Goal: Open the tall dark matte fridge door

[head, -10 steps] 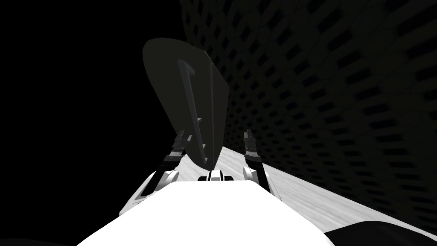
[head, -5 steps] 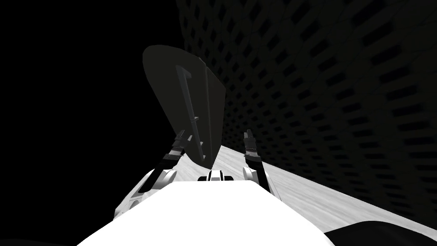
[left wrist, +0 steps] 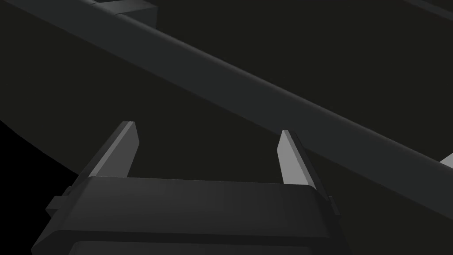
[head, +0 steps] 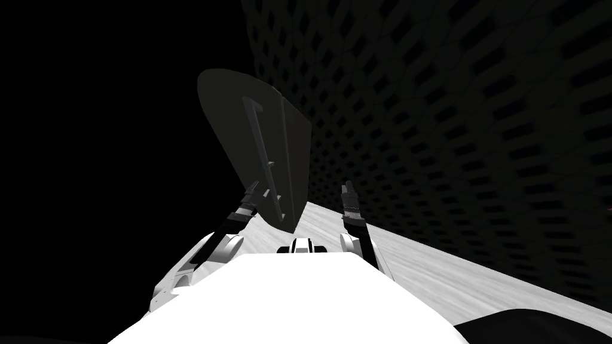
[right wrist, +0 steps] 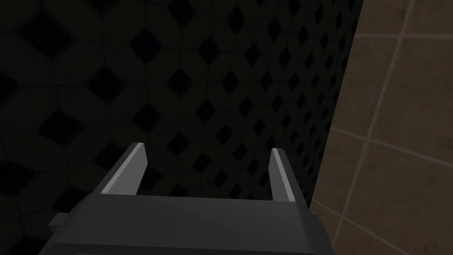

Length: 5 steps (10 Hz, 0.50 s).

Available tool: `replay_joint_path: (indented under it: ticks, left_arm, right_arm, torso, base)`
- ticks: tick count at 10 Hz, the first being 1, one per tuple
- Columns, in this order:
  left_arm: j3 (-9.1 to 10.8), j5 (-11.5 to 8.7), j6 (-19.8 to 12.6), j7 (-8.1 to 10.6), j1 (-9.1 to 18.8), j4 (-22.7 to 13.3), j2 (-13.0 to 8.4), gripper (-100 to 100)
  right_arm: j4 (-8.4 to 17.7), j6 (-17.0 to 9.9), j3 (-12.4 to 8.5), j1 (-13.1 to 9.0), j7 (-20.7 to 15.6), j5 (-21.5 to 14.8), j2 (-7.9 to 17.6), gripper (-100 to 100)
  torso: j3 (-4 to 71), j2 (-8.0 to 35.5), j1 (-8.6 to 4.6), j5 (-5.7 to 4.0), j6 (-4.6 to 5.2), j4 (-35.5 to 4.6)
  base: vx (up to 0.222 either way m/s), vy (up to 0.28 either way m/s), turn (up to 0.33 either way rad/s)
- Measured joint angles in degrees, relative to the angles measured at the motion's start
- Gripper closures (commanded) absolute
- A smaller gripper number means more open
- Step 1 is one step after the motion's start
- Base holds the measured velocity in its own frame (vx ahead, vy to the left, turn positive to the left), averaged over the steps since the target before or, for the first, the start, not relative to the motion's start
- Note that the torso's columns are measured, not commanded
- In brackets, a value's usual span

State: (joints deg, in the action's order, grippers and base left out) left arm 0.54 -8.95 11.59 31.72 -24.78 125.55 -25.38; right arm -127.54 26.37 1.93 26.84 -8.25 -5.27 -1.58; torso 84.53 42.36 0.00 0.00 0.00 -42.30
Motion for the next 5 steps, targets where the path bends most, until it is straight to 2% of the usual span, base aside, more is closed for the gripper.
replay_joint_path:
  ticks: [5]
  left_arm:
    - [0.74, -2.0, -3.5, 7.25, 1.1, -0.4, -5.0, -100]
  right_arm:
    - [0.0, 0.0, 0.0, 0.0, 0.0, 0.0, 0.0, 0]
  torso:
    - [0.0, -0.1, -0.02, -0.01, -0.01, 0.0]
  base:
    - [-0.076, -0.071, -0.045]
